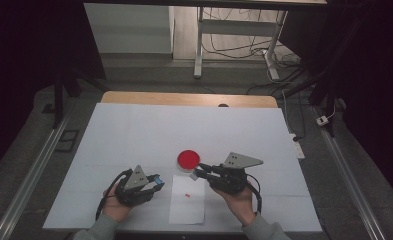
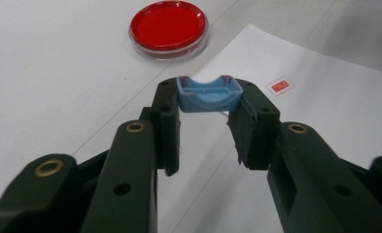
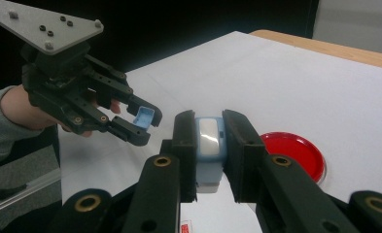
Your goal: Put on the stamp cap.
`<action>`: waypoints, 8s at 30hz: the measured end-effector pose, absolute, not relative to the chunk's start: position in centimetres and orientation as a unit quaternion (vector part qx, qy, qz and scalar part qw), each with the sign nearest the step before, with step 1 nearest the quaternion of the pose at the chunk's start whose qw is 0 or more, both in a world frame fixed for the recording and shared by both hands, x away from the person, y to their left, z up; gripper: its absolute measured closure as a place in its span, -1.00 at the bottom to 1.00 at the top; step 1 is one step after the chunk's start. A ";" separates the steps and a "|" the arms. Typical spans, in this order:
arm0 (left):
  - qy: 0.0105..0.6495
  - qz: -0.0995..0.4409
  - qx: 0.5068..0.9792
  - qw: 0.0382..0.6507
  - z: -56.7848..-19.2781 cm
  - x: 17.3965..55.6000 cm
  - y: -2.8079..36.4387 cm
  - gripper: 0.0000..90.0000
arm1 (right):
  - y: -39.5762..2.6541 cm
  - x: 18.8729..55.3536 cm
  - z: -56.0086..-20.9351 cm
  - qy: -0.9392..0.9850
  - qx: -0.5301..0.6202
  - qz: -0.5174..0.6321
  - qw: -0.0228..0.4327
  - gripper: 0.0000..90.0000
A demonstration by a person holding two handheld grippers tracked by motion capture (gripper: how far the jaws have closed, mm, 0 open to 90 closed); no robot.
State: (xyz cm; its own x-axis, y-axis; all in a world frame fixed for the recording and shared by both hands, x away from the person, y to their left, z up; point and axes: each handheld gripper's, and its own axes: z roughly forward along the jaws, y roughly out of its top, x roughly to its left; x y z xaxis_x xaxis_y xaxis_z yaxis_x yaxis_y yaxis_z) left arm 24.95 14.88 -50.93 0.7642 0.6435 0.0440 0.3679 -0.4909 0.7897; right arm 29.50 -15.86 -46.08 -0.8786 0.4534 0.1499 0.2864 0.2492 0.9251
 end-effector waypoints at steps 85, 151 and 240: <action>0.261 0.187 0.852 0.413 -51.1 26.8 7.5 0.45 | -13.6 28.8 -46.8 0.764 0.286 0.572 0.088 0.67; 0.263 0.251 0.839 0.406 -51.1 25.9 6.7 0.46 | -13.7 28.8 -47.3 0.753 0.315 0.574 0.068 0.68; 0.334 0.134 0.827 0.431 -50.2 25.0 13.7 -0.38 | -16.6 30.4 -46.8 0.762 0.306 0.561 0.105 0.68</action>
State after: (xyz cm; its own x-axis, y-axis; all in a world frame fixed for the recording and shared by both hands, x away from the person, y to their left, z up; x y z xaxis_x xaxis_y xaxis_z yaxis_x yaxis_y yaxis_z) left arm 25.05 13.72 -50.16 0.7405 0.6688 -0.0666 0.4376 -0.4046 0.8030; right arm 30.43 -16.64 -46.76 -0.7904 0.5841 0.1844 0.3489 0.1819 0.9193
